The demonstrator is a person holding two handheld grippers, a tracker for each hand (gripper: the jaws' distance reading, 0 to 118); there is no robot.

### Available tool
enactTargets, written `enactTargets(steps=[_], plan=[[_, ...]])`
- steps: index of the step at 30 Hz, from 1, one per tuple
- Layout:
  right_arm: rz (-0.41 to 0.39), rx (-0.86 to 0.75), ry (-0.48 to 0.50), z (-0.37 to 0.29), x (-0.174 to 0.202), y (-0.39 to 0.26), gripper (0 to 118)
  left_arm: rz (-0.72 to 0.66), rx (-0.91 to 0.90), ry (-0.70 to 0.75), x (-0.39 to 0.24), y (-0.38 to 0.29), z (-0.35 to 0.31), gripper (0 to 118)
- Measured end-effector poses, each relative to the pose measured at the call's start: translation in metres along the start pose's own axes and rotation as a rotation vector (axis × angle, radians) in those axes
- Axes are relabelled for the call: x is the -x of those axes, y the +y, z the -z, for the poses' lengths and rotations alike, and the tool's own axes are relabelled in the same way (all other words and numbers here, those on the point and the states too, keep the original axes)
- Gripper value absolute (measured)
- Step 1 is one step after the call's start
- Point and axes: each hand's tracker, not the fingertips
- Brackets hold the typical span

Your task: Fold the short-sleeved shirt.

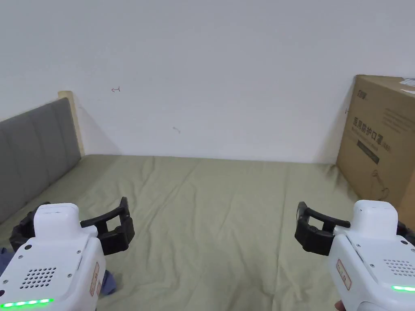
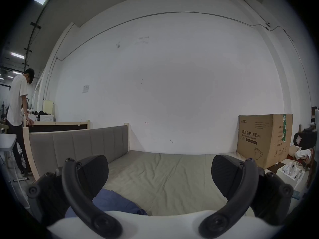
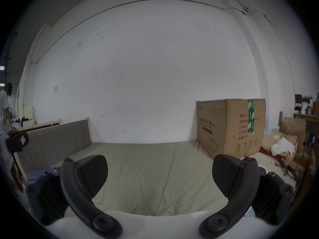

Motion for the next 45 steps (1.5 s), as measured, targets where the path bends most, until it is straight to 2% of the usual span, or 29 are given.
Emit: enactTargets(steps=[1,5,12,33,45], plan=[[-0.020,-0.006,-0.004,0.000,0.002,0.000,118,0.014,-0.002,-0.001,-0.002,0.000,0.001,118],[-0.018,-0.003,0.007,0.004,0.005,-0.001,118,0.035,-0.004,-0.014,-0.006,0.002,0.000,118],[0.015,0.015,-0.001,0.006,0.004,0.002,118,0.067,-0.013,-0.023,-0.010,0.003,-0.005,118],[-0.005,0.001,0.008,0.002,0.006,0.006,118,0.095,-0.049,-0.055,-0.020,0.013,-0.009,118],[0.014,0.006,0.002,0.003,0.005,0.006,118,0.093,-0.047,-0.070,-0.023,0.016,-0.008,118]])
